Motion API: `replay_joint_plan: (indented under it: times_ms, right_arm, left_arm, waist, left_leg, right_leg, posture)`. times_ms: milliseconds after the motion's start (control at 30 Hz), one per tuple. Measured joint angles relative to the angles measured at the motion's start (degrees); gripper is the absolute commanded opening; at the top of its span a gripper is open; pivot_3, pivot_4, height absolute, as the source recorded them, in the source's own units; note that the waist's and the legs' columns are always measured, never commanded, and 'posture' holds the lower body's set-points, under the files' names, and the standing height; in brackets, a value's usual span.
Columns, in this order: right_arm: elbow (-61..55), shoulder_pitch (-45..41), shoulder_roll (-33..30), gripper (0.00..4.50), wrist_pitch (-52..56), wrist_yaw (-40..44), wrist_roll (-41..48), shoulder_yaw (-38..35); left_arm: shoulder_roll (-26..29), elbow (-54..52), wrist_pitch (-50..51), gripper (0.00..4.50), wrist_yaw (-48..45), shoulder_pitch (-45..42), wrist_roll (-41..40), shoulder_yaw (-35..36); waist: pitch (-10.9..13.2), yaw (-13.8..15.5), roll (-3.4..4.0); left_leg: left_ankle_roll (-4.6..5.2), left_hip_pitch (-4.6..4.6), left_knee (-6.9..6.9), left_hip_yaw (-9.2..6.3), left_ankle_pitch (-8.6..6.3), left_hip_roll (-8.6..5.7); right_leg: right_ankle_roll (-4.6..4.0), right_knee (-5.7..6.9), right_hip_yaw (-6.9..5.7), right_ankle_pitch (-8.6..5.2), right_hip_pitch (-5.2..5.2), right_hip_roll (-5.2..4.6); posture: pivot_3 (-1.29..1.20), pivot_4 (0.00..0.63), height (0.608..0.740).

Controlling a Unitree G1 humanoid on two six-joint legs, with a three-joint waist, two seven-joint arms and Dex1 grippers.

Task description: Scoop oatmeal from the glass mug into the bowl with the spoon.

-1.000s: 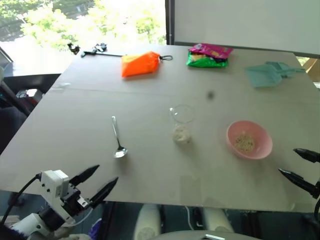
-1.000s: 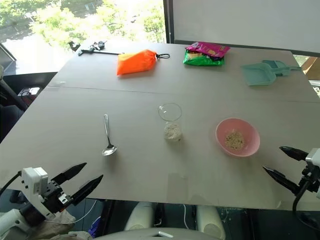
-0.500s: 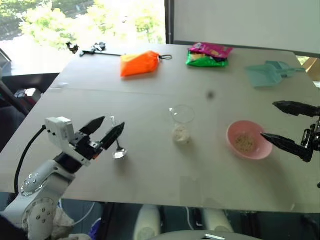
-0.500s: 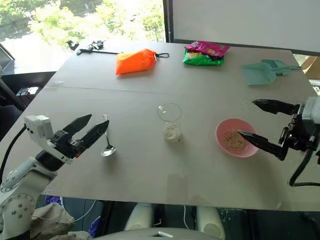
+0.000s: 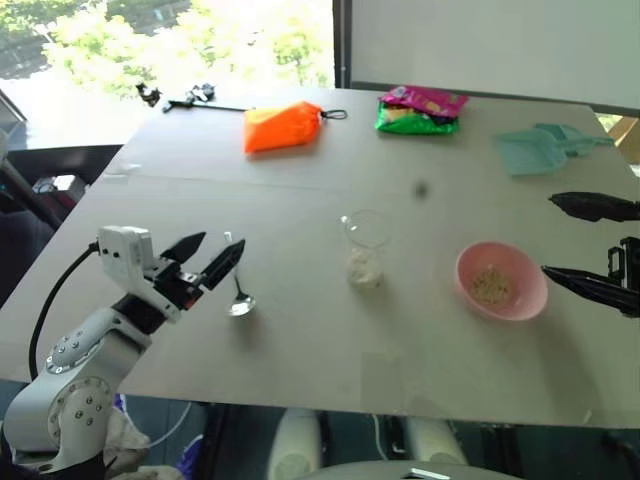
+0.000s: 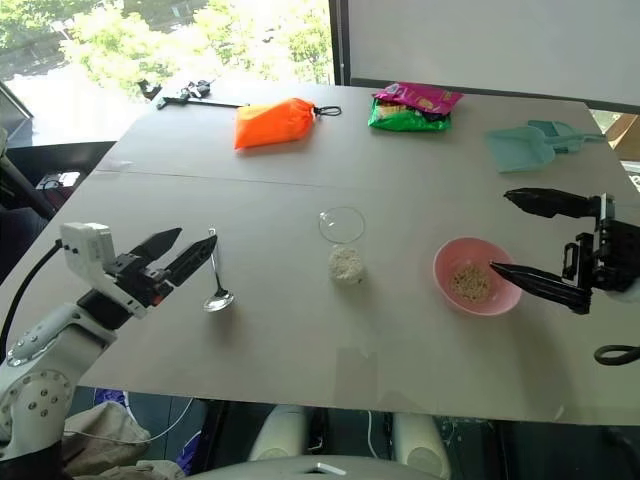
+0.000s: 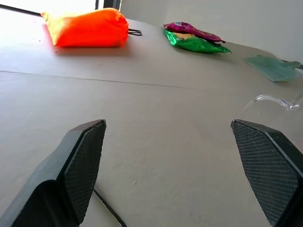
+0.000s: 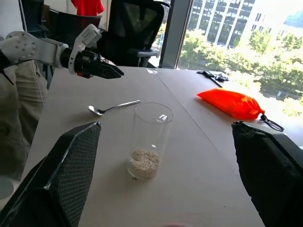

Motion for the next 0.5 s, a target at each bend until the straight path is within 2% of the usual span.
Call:
replay_joint_plan:
  times_ms: [367, 500]
  right_arm:
    - [2.1, -0.3, 1.0, 4.50, 2.2, 4.0, 5.2, -1.2]
    - [3.0, -2.9, 1.5, 4.50, 2.2, 5.0, 5.4, -0.2]
  left_arm:
    - [-0.8, 0.0, -0.6, 4.42, -0.8, 1.5, 1.3, -0.7]
    - [-0.9, 0.0, -1.4, 4.42, -1.0, 1.0, 2.0, -1.0]
  waist:
    - [0.0, 0.0, 0.00]
    - [0.0, -0.1, 0.00]
  left_leg:
    - [0.00, 0.01, 0.00, 0.01, 0.00, 0.00]
    - [0.00, 0.03, 0.01, 0.01, 0.00, 0.00]
  right_leg:
    - [0.00, 0.01, 0.01, 0.00, 0.00, -0.01]
    - [0.00, 0.03, 0.02, 0.00, 0.00, -0.01]
  posture:
    - [0.00, 0.150, 0.740]
    - [0.00, 0.150, 0.740]
